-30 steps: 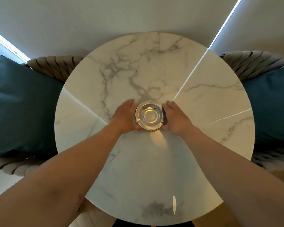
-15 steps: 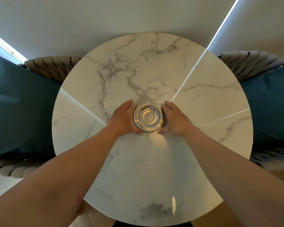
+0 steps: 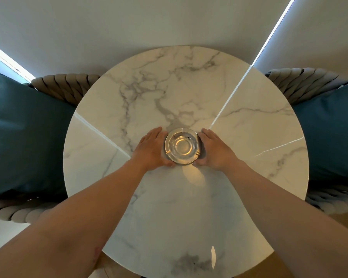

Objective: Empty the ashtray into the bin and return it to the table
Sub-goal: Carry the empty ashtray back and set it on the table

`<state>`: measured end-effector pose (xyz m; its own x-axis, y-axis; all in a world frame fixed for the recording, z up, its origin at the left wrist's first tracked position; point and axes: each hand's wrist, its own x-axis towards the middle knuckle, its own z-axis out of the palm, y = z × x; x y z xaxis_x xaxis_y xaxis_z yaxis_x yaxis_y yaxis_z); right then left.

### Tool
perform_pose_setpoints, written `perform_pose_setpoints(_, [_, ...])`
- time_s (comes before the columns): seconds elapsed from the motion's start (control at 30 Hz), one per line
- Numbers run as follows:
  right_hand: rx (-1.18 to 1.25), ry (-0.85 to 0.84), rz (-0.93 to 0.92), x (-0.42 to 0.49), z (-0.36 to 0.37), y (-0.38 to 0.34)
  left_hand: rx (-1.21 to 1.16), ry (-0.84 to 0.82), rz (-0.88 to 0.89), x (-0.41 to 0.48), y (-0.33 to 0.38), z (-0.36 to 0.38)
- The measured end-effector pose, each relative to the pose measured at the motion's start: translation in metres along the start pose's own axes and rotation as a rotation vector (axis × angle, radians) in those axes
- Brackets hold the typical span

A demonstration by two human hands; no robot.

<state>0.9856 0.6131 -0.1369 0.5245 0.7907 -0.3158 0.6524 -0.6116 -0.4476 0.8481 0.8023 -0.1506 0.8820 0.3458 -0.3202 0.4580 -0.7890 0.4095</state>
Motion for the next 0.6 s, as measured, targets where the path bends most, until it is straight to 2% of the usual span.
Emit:
perform_pose_setpoints(0.37, [0.048,0.024,0.010,0.000,0.000,0.002,-0.009,0.004,0.014,-0.001,-0.002,0.001])
perform_pose_setpoints(0.47, [0.092,0.017,0.083,-0.010,-0.002,0.012,-0.025,0.011,0.007,-0.009,-0.009,-0.001])
perform_pose_setpoints(0.6, [0.015,0.125,0.134,-0.034,0.001,0.024,-0.042,0.153,0.024,-0.032,-0.018,-0.002])
